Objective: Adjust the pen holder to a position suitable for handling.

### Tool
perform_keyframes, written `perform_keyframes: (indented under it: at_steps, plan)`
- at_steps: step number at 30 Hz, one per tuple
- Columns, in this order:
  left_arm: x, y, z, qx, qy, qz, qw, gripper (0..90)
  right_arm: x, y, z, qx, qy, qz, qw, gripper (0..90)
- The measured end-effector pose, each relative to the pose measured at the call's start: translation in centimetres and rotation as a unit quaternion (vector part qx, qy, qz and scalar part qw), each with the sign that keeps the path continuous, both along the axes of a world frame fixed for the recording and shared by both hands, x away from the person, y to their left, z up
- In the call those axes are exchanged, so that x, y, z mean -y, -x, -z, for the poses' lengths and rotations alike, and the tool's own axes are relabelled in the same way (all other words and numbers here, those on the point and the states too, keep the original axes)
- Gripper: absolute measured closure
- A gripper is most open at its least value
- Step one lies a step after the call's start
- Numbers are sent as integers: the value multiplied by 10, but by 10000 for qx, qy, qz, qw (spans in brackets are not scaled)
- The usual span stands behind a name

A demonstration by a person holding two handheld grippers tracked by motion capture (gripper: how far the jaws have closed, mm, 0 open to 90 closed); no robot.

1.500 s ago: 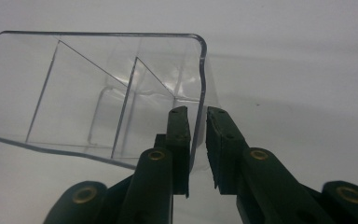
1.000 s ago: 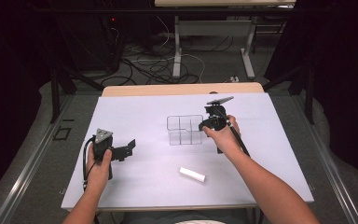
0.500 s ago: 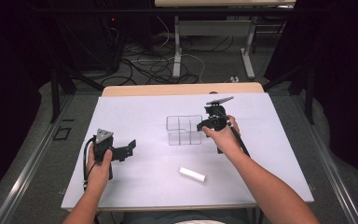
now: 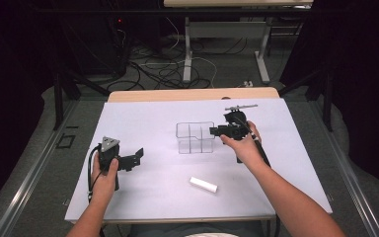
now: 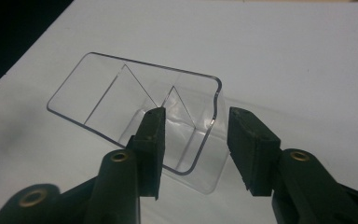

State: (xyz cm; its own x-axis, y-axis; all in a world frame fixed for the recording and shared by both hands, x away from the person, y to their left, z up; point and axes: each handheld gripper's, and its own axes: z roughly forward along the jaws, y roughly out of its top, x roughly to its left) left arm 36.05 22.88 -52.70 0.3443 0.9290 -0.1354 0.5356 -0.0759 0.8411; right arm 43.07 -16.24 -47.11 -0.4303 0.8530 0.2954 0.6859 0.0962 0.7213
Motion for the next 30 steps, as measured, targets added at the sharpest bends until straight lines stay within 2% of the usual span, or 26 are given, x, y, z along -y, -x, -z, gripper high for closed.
perform_keyframes:
  at_steps: [4, 7, 8, 12, 18, 23, 26, 27, 30]
  plan:
    - [0, 0, 0, 5, -19, 12, 10000, 1, 7, 9, -2, 441, -56, -230, 9987, 501]
    - [1, 0, 0, 3, -19, 12, 10000, 1, 14, 17, -5, 736, -134, -374, 9965, 462]
    - [1, 0, 0, 2, -21, 10, 10000, 1, 16, 19, -5, 873, -85, -387, 9954, 456]
    - [0, 0, 0, 11, -27, 8, 10000, 1, 28, 30, -8, 1128, -100, -443, 9926, 420]
    - [0, 1, -1, 1, -24, -14, 10000, 1, 50, 42, -9, 1304, -87, -299, 9910, 361]
    - [0, 1, -1, 12, -13, -46, 10000, 1, 69, 51, -2, 1183, -138, -67, 9929, 277]
    - [-1, 1, -2, 17, 4, -85, 10000, 1, 79, 57, 2, 1248, 48, 11, 9922, 196]
    - [-1, 1, -2, 9, 21, -97, 9999, 1, 83, 59, 3, 1301, 184, 33, 9913, 171]
    - [-2, 1, -3, 13, 40, -111, 9999, 1, 94, 64, 8, 1315, 231, 189, 9909, 149]
